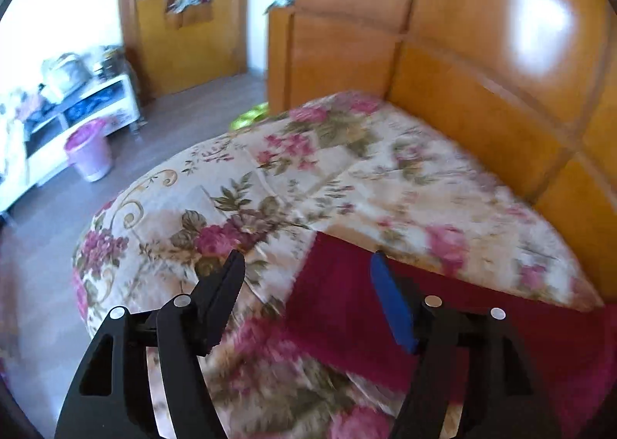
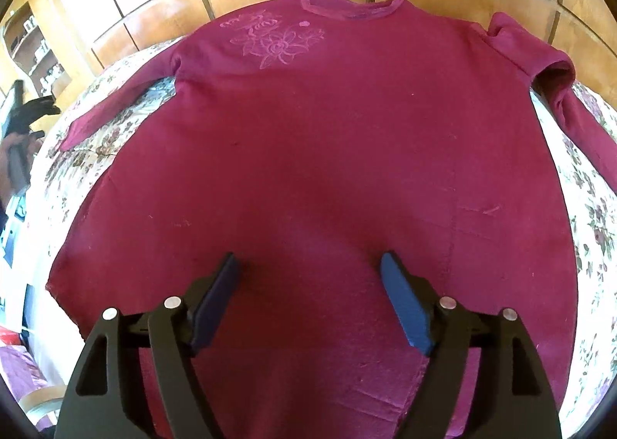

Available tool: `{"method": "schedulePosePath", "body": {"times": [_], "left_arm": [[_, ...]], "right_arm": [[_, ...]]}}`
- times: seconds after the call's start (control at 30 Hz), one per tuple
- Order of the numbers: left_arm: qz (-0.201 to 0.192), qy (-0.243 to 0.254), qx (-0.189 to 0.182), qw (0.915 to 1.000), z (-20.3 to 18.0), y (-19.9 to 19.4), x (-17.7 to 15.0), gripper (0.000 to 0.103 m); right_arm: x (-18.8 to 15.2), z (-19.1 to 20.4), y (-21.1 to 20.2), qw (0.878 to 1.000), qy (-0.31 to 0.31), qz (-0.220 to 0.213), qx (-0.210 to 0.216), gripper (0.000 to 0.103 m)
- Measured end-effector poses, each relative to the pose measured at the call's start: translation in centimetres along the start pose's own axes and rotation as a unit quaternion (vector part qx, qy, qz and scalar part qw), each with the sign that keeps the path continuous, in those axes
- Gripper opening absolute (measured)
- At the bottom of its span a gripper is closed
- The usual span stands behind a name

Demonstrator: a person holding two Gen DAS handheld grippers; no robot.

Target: Fold small clothes

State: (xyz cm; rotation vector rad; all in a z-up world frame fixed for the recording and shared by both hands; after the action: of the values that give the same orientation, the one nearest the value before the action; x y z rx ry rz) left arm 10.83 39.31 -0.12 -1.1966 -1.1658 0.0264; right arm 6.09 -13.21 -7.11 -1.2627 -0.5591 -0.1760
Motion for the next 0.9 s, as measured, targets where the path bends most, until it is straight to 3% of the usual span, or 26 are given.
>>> {"method": "schedulePosePath", "body": {"times": [0.03,0.1,0.13,0.2,0.23,0.33,0.37,0.43,0.47,0.5,0.53,0.6,0.73,0.8,0.83,0.9], "left_arm": [[0.0,0.008,-0.021,0.9997,-0.2,-1.1,-0.7,0.067],[0.028,0.035,-0.124,0.9912,-1.6,-3.1,-3.4,0.067],[0.055,0.059,-0.195,0.9774,-2.7,-4.4,-5.5,0.067],[0.1,0.094,-0.277,0.9509,-4.5,-6.4,-9.2,0.067],[0.132,0.117,-0.328,0.9281,-5.9,-7.6,-11.8,0.067],[0.197,0.172,-0.398,0.8794,-9.1,-9.9,-18.4,0.067],[0.211,0.188,-0.4,0.872,-9.9,-10.2,-20.0,0.067],[0.24,0.213,-0.402,0.8577,-11.3,-10.9,-23.7,0.052],[0.238,0.219,-0.396,0.8593,-11.6,-11.1,-24.5,0.041],[0.224,0.228,-0.386,0.8652,-11.9,-11.5,-25.2,0.019],[0.215,0.233,-0.384,0.8668,-12.1,-11.9,-25.5,0.006],[0.216,0.201,-0.408,0.8639,-11.7,-12.7,-25.0,0.006],[0.209,0.184,-0.435,0.8563,-10.5,-15.0,-24.8,0.006],[0.214,0.205,-0.398,0.8683,-10.7,-14.5,-26.0,0.006],[0.222,0.206,-0.366,0.8799,-10.6,-13.7,-26.5,0.008],[0.246,0.173,-0.361,0.8828,-10.5,-12.3,-26.6,0.015]], "right_arm": [[-0.1,0.0,0.0,1.0,-0.001,-0.002,-0.001,0.077],[-0.1,0.3,0.1,1.0,-0.005,-0.004,-0.004,0.079],[-0.1,0.4,0.1,1.0,-0.006,-0.006,-0.006,0.08],[-0.2,0.5,0.2,1.0,-0.007,-0.009,-0.008,0.083],[-0.3,0.6,0.2,1.0,-0.008,-0.013,-0.011,0.083],[-0.4,0.6,0.1,1.0,-0.004,-0.018,-0.011,0.084],[-0.5,0.6,0.0,1.0,-0.005,-0.019,-0.01,0.084],[-0.6,0.5,-0.1,1.0,-0.004,-0.021,-0.009,0.084],[-0.8,0.5,-0.2,1.0,-0.003,-0.022,-0.008,0.084],[-1.0,0.4,-0.4,1.0,-0.003,-0.023,-0.007,0.084],[-1.1,0.4,-0.5,1.0,-0.004,-0.024,-0.006,0.084],[-1.4,0.2,-1.0,1.0,-0.01,-0.027,-0.012,0.083],[-2.4,-1.2,-1.7,1.0,0.003,-0.026,-0.012,0.083],[-2.8,-1.5,-2.2,1.0,-0.002,-0.028,-0.011,0.083],[-3.0,-1.7,-2.8,0.999,-0.006,-0.029,-0.017,0.083],[-3.2,-2.6,-3.9,0.999,-0.002,-0.038,-0.038,0.083]]}}
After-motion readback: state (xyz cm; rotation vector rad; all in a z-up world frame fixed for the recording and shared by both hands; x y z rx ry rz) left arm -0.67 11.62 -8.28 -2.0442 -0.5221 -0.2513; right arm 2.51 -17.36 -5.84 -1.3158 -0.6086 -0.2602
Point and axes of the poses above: each gripper's, at about its wrist camera, not at the fingertips, and y roughly the way its jaws point, z to its left, x to its top, the point moved 1 cm from there along y, roughly the way its jaws point
